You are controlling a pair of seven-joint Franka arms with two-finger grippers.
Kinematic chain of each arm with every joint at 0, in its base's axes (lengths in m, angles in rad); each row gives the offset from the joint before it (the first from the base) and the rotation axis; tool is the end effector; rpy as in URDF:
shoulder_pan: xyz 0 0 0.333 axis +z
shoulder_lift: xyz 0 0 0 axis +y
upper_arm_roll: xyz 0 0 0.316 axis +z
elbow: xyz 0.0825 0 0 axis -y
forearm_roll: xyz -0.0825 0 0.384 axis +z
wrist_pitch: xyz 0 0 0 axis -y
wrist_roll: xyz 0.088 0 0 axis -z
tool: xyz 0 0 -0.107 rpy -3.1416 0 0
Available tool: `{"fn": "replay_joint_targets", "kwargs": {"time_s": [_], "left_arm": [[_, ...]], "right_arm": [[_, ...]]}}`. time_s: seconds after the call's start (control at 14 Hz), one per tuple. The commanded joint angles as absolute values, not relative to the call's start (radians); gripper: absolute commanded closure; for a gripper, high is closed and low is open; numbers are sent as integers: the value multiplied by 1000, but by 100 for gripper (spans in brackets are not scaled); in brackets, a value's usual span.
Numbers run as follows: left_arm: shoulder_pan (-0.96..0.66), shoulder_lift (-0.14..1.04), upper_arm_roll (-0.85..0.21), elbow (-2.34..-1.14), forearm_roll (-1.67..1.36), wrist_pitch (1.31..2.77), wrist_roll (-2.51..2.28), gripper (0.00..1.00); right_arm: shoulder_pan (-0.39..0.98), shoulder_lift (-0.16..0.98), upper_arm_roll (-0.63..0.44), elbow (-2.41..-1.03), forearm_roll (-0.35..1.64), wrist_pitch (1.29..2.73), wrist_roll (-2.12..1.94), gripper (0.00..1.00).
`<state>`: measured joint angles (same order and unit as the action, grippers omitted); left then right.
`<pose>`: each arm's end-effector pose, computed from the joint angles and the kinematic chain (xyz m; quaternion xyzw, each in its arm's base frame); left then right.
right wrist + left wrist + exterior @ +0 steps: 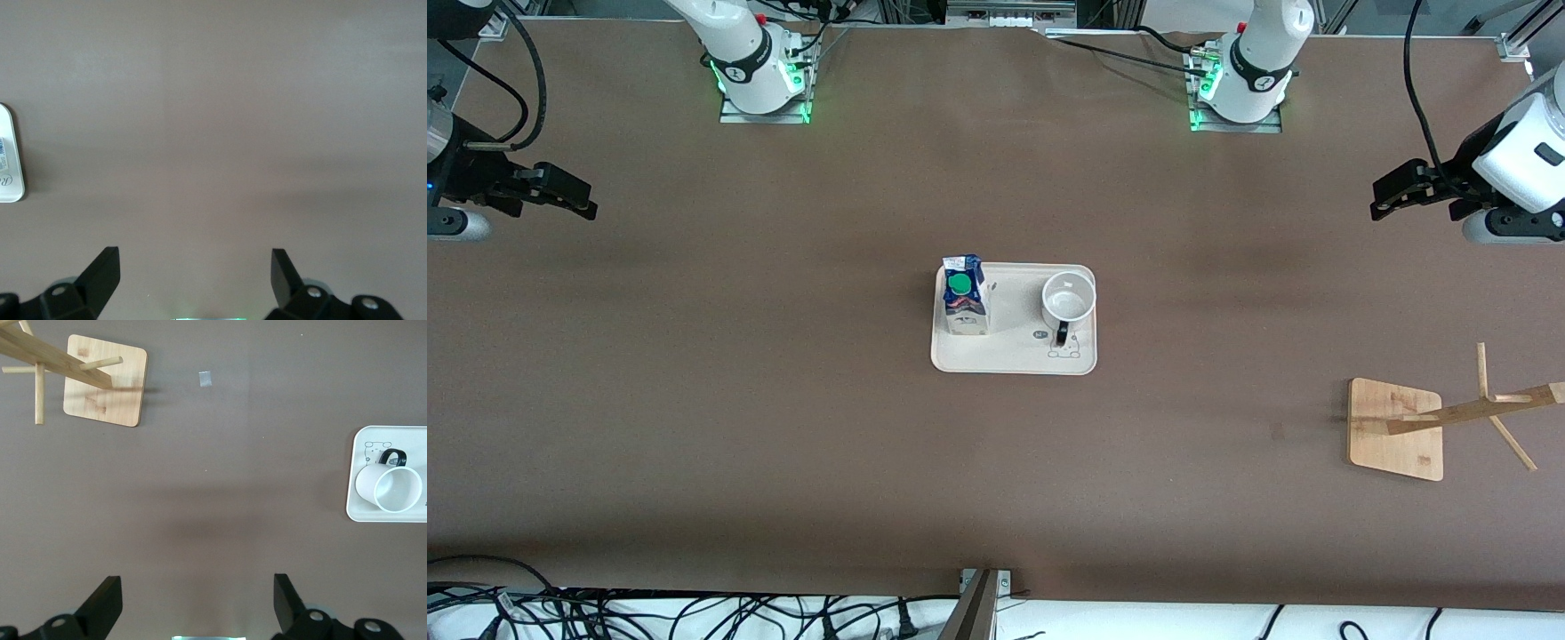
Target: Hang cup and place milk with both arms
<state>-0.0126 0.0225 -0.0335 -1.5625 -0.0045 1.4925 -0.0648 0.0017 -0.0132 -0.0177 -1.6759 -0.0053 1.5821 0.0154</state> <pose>0.5519 -0.0258 0.6094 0.9989 0.0093 -0.0463 0.0001 0.5473 -0.0094 0.5832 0.9991 -0.0155 -0.0403 0.0025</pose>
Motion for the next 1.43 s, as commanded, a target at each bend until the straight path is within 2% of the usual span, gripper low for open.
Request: {"fn": "replay_joint_targets", "kwargs": {"time_s": [0.0,0.86,1.0,1.36], "left_arm": [[-14,18,-35,-1549,12,1470,-71,0],[-15,41,-35,-1546,11,1497,-66,0],[-15,60,-35,-1542,2,1545,-66,0],[-23,133,-37,-1534,-24,1542,-69,0]], "right_arm": [[-3,-20,-11,-1672,-9,1571,17,0],[-3,-18,-12,-1672,-9,1571,17,0],[-3,-18,-12,-1672,-9,1571,17,0],[-3,-18,-14,-1672,-8,1571,18,0]]}}
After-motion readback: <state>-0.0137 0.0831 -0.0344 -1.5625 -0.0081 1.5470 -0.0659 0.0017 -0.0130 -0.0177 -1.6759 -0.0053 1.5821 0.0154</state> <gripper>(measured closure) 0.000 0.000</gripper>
